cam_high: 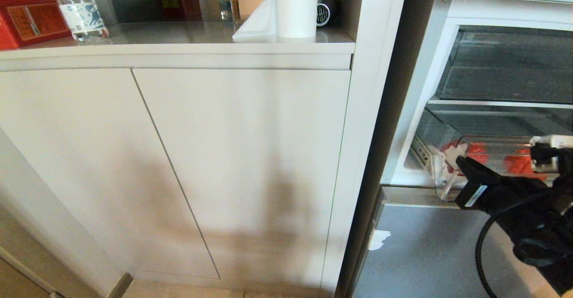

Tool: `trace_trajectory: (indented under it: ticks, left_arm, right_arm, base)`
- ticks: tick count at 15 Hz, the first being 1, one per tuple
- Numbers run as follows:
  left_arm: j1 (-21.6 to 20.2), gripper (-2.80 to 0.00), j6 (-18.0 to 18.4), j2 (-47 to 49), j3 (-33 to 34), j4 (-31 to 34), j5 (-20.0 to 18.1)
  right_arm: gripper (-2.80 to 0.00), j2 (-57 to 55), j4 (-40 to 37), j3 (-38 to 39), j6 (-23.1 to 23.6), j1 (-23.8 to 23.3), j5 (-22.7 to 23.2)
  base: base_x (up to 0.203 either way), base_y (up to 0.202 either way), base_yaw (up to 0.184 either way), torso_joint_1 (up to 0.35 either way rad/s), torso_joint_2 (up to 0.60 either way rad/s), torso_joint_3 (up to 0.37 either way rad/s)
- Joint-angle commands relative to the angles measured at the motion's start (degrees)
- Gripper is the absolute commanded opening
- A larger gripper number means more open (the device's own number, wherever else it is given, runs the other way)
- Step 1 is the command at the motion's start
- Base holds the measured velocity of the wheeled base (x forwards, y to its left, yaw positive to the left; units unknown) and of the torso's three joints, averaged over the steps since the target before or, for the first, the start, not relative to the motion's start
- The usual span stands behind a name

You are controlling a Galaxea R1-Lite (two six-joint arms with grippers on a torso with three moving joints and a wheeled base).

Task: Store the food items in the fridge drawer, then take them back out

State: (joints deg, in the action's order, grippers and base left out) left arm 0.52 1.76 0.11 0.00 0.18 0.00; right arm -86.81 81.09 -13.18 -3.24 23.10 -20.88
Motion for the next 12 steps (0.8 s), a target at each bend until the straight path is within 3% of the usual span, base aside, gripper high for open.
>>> trace_trajectory:
  ticks: [1, 7, 8, 12]
  left_arm:
    - [0.0, -2.8, 0.0, 0.1, 0.0, 0.0, 0.0]
    - [0.0, -2.8, 0.0, 0.1, 0.0, 0.0, 0.0]
    - [0.0, -2.8, 0.0, 0.1, 0.0, 0.0, 0.0]
    - [0.0, -2.8, 0.0, 0.1, 0.0, 0.0, 0.0]
  right_arm:
    - [-2.8, 5.0, 0.6, 3.6, -0.2, 0.8, -0.2]
    - [-2.8, 11.9, 0.5, 11.6, -0.4, 0.8, -0.2]
    - [0.0, 12.9, 0.4, 12.7, -0.4, 0.8, -0.2]
    - [0.0, 20.9, -4.7, 13.2, -0.5, 0.8, -0.1]
  base:
    - [0.0, 0.0, 0.0, 0.0, 0.0, 0.0]
    - [0.0, 0.0, 0.0, 0.0, 0.0, 0.0]
    - [0.0, 0.0, 0.0, 0.0, 0.0, 0.0]
    - [0.0, 0.0, 0.0, 0.0, 0.0, 0.0]
